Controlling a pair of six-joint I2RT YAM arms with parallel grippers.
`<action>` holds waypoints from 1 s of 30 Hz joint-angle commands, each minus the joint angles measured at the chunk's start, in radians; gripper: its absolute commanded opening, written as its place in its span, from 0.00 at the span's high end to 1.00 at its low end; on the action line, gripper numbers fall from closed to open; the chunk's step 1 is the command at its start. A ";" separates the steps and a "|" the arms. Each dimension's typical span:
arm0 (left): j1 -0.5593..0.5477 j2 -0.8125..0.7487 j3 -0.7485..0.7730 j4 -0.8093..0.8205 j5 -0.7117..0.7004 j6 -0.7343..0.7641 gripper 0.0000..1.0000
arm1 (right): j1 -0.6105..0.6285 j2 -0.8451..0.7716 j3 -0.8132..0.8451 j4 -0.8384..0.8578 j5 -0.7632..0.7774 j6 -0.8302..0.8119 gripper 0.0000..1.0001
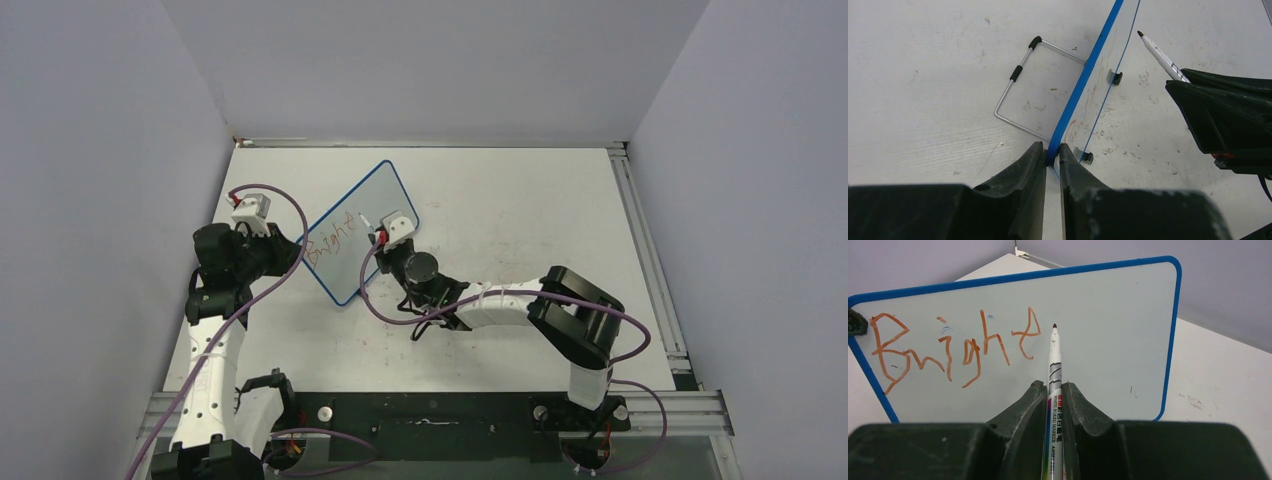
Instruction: Write a sentence on the whiteboard
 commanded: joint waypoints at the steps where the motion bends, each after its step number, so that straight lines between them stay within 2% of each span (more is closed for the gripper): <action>1: -0.003 -0.005 0.001 -0.011 -0.003 0.010 1.00 | -0.012 -0.007 0.055 0.034 -0.009 -0.007 0.95; 30: -0.002 -0.002 0.003 -0.010 -0.003 0.011 1.00 | -0.017 0.065 0.075 -0.012 -0.050 0.026 0.95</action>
